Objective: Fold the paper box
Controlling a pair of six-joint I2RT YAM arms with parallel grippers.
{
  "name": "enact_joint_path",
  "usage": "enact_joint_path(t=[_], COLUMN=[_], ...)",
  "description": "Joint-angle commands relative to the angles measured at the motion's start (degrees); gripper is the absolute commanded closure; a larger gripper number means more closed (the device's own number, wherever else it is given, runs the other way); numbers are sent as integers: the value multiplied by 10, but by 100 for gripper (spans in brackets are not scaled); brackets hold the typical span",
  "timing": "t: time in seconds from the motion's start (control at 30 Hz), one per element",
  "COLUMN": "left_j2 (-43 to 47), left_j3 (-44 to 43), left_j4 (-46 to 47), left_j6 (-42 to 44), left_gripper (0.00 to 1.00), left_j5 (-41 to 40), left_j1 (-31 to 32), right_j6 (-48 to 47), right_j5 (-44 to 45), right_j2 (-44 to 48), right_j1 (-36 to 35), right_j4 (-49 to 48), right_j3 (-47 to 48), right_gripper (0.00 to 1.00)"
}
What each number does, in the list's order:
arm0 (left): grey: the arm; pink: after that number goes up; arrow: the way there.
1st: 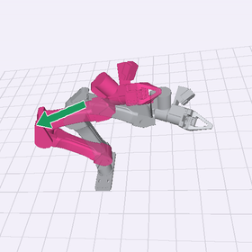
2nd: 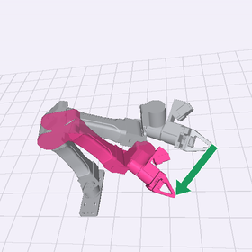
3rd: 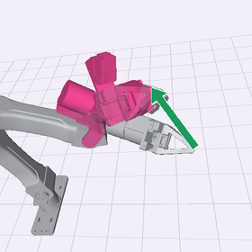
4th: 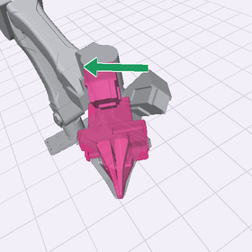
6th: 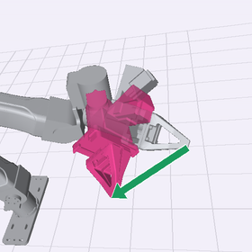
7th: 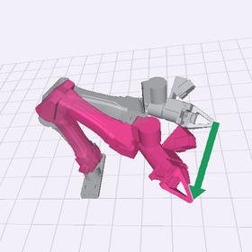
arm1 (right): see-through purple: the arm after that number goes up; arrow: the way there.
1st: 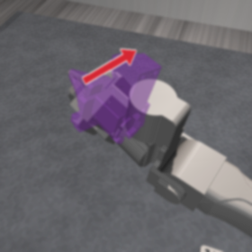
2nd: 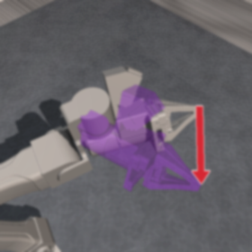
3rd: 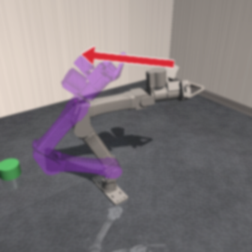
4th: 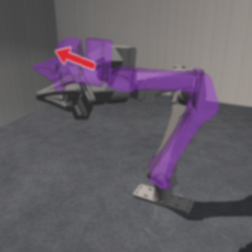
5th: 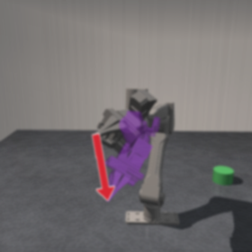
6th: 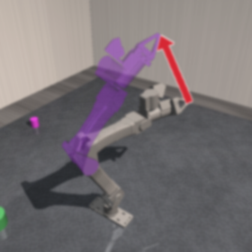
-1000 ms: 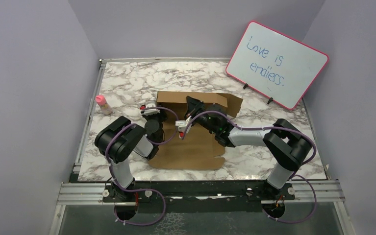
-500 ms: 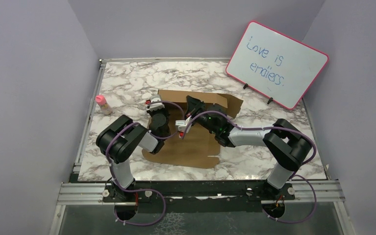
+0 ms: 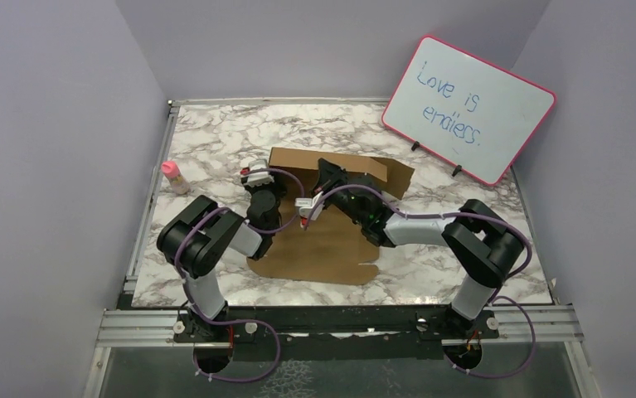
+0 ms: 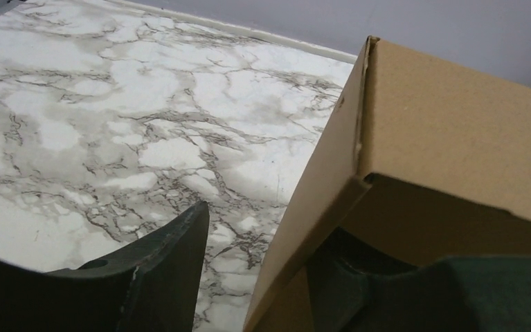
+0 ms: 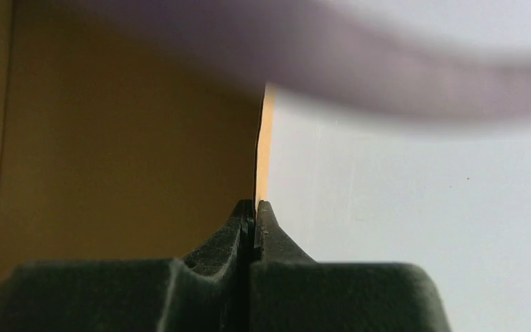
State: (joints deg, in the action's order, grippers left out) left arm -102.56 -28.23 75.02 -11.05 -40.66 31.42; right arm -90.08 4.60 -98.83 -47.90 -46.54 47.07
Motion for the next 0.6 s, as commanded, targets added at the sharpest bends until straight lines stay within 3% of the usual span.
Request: enact_joint_path(t=[0.0,0.23,0.57], left_j2=[46,101,91], left_j3=[57,104,103], left_j4=[59,52,32], left_j6=[-2,-5,-27], left_gripper=[45,36,32], left_j5=[62,131,141], left_j1=[-25,-29,-29], right_j6=[22,27,32], right_j5=[45,45,44], right_j2=[-26,-34,-34], right_j1=[7,8,8], right_j4=[58,63,52], right_j3=[12,23,14], right_gripper=[99,99,99])
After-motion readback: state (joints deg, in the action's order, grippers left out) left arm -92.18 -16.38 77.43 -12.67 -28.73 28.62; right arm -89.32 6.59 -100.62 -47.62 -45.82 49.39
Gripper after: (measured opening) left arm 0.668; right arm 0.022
